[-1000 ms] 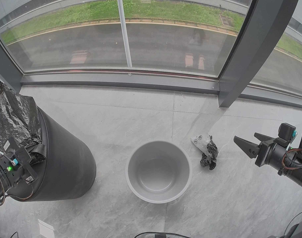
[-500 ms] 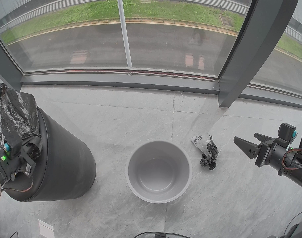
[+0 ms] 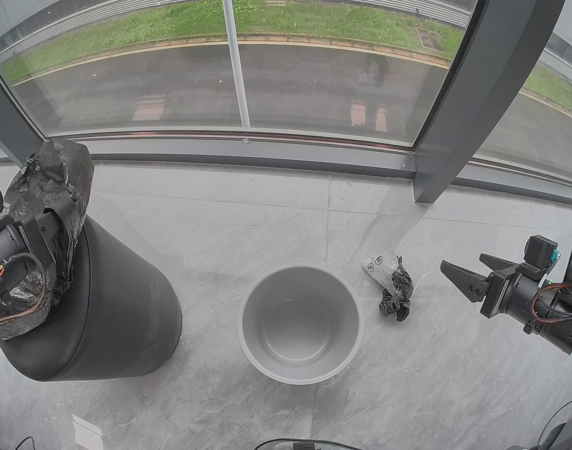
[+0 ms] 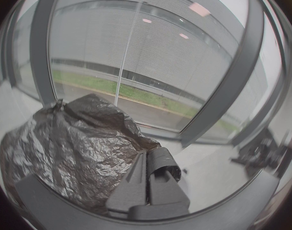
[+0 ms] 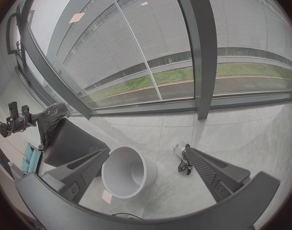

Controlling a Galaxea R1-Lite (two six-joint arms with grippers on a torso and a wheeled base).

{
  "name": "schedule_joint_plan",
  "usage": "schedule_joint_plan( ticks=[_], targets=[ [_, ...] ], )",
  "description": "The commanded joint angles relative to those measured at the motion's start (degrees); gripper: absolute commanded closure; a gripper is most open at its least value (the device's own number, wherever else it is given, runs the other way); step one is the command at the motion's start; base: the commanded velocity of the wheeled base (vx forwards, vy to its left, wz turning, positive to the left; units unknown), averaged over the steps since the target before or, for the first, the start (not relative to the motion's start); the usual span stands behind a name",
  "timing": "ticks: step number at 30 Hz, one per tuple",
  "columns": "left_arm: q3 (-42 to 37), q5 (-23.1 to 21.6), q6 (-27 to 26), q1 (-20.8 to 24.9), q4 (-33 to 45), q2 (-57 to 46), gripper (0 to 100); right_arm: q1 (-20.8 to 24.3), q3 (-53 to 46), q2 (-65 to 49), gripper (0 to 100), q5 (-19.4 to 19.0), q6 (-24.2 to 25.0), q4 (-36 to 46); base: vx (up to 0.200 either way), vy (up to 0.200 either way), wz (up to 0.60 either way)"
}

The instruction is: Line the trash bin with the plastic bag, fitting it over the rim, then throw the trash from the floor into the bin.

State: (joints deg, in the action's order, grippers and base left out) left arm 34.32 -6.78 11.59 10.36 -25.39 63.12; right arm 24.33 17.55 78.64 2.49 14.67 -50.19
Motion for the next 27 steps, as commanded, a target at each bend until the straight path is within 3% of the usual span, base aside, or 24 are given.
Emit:
schedule_joint_plan(
  ticks=[1, 6, 8, 9, 10, 13, 19, 24, 27],
  targets=[
    [6.55, -8.6, 29.36, 5.55, 0.43, -4.32, 100, 0.01, -3.67, 6.17, 0, 0.06, -0.69, -7.47, 0.0, 0.0, 0.0],
    [6.82, -11.77, 37.36, 7.39, 0.52, -5.38, 100, 0.19, -4.63, 7.93, 0, 0.15, -1.13, -11.42, 0.0, 0.0, 0.0],
    [6.38, -16.6, 42.55, 7.48, 0.52, -5.82, 100, 0.28, -4.63, 8.55, 0, 0.24, -1.13, -12.13, 0.0, 0.0, 0.0],
    [6.38, -16.6, 42.55, 7.48, 0.52, -5.82, 100, 0.28, -4.63, 8.55, 0, 0.24, -1.13, -12.13, 0.0, 0.0, 0.0],
    [6.29, -21.43, 46.33, 7.57, 0.43, -6.35, 100, 0.63, -4.9, 8.72, 0, 0.24, -0.78, -13.09, 0.0, 0.0, 0.0],
    [6.64, -27.24, 50.81, 7.57, -0.01, -6.35, 100, 1.68, -5.6, 10.13, 0, 0.24, -0.51, -16.26, 0.0, 0.0, 0.0],
    [7.34, -32.51, 52.92, 9.15, -0.89, -6.08, 100, 5.46, -5.6, 16.63, 0, 0.33, -1.22, -24.96, 0.0, 0.0, 0.0],
    [7.43, -33.39, 53.27, 11.26, -4.14, -5.55, 100, 9.59, -1.12, 19.8, 0, 0.41, -4.91, -26.54, 0.0, 0.0, 0.0],
    [7.34, -33.39, 54.76, 13.54, -7.39, -4.41, 100, 14.95, 3.63, 23.14, 0, 2.43, -8.07, -26.45, 0.0, 0.0, 0.0]
  ],
)
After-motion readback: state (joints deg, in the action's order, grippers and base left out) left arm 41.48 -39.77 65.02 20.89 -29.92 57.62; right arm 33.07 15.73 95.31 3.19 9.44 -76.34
